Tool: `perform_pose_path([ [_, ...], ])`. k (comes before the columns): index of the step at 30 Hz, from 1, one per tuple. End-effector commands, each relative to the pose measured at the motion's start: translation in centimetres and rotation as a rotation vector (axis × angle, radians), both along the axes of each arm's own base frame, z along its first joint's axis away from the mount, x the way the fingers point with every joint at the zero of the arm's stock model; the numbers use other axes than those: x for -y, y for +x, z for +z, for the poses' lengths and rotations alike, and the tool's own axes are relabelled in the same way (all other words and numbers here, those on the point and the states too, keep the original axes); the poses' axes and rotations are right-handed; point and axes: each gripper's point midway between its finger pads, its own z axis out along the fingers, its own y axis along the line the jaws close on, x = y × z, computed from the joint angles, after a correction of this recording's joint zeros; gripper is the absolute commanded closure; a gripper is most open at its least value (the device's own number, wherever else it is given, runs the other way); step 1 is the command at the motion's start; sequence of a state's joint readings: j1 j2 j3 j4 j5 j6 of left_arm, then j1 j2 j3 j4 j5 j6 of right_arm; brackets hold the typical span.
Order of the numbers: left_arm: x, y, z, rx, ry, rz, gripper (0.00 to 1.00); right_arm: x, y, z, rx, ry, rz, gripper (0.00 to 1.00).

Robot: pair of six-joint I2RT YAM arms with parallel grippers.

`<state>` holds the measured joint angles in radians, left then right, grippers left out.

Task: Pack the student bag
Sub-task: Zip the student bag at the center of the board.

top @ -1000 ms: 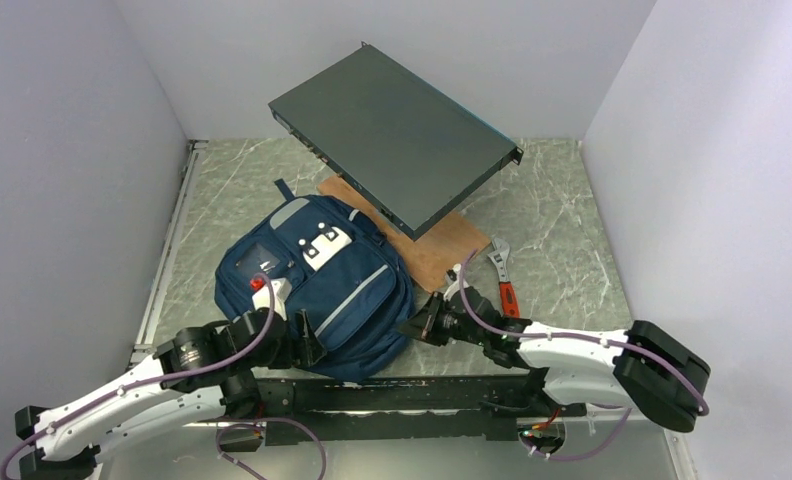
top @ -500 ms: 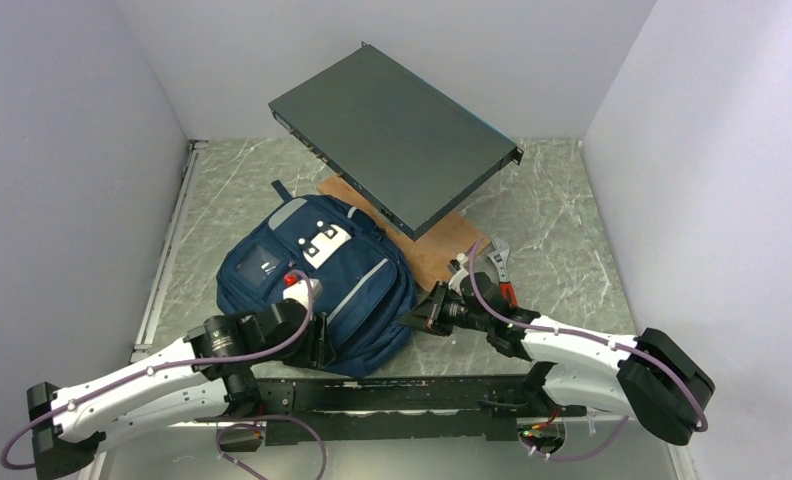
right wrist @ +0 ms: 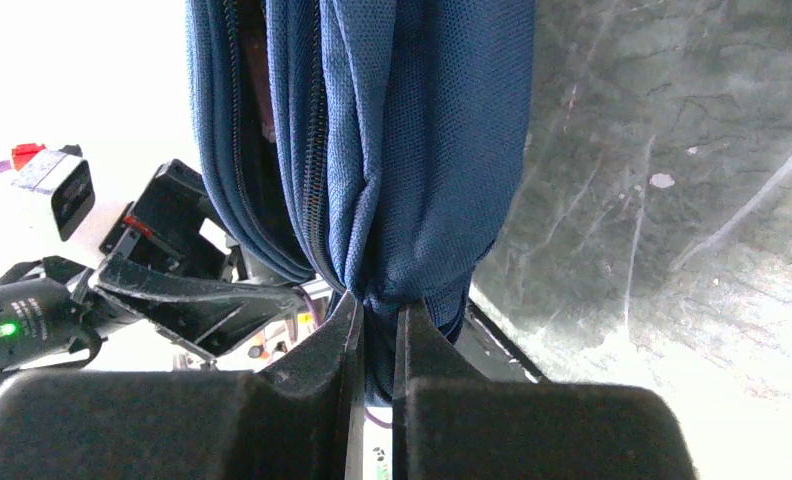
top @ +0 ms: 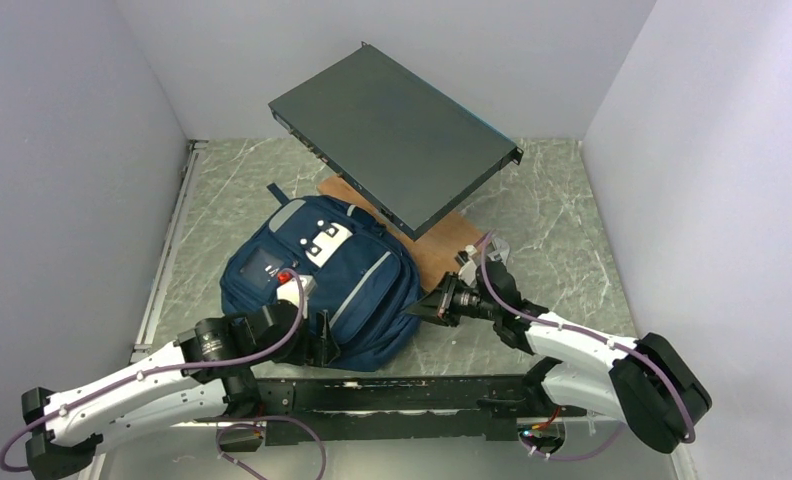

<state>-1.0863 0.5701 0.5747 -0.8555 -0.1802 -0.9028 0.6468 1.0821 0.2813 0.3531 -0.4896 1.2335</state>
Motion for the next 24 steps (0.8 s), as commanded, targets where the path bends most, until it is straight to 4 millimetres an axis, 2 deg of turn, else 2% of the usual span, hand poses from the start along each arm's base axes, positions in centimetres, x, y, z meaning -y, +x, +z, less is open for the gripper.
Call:
perform_pose_path([
  [1,1.7,1.2,0.9,0.075,-0.051,-0.033,0.25,-1.3,-0.4,7.7,0.166,0.227,0.123,1.00],
  [4,2.3,1.7,0.4,0.089,-0.024,-0.048,0.36,-1.0,-0.4,7.8,0.166,0.234,0.132,1.00],
  [7,1.7,2.4,-0.4,0.096,0.050,-0.024,0.43,-0.8,-0.3,7.8,0.167,0.244,0.132,1.00],
  [10,1.5,2.4,-1.3,0.073,0.100,-0.028,0.47,-0.7,-0.4,7.6,0.165,0.249,0.139,1.00],
  [16,2.0,1.8,-2.5,0.020,0.127,-0.048,0.69,-0.6,-0.2,7.6,0.177,0.247,0.138,1.00],
  [20,2.0,1.3,-2.3,0.006,0.106,-0.049,0.82,-0.5,0.0,7.6,0.185,0.246,0.131,1.00],
  [24,2.7,0.7,-0.5,0.006,0.008,-0.059,1.00,-0.4,0.2,7.8,0.219,0.243,0.118,1.00],
])
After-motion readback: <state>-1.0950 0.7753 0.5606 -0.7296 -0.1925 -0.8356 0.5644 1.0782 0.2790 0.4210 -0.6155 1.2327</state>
